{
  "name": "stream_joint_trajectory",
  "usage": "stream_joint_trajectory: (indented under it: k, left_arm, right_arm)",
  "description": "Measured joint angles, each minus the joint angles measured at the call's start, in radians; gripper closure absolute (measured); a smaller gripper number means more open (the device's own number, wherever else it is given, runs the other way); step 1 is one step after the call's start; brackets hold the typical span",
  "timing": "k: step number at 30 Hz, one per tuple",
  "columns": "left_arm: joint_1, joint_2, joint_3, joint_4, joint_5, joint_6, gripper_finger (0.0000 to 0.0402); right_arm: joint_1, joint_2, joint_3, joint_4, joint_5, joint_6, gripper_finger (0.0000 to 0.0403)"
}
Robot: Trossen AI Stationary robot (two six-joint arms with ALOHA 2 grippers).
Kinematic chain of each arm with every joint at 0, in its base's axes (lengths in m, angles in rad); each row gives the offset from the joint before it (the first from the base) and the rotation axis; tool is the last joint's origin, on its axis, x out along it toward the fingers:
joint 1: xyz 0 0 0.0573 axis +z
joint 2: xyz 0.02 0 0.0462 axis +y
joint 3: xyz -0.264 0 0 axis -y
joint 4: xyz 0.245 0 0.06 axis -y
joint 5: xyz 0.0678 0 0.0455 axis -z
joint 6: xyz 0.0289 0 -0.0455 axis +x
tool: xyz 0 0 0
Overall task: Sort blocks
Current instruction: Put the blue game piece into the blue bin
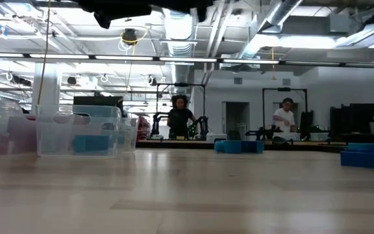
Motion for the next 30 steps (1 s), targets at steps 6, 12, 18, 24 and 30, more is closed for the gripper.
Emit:
stream_joint_trajectory:
  k: [6, 12, 18, 24, 30]
  left_arm:
    - [-0.016, -0.011, 0.0, -0.036, -0.014, -0.015, 0.0278]
    - [-0.082, -0.078, 0.042, -0.331, 0.119, -0.158, 0.0278]
    - [-0.162, -0.089, 0.08, -0.723, 0.36, -0.476, 0.0278]
    - [-0.275, -0.088, 0.081, -0.932, 0.606, -0.887, 0.0278]
    - [-0.382, -0.089, 0.082, -0.981, 0.702, -1.156, 0.0278]
  right_arm:
    - [0.019, -0.168, 0.003, -0.45, 0.073, 0.179, 0.0165]
    - [0.072, -0.237, -0.001, -0.98, 0.141, 0.469, 0.0172]
    - [0.135, -0.207, -0.09, -1.131, 0.192, 0.647, 0.0181]
    - [0.175, -0.207, -0.17, -1.123, 0.195, 0.72, 0.0186]
    - [0.161, -0.209, -0.178, -1.115, 0.253, 0.722, 0.0188]
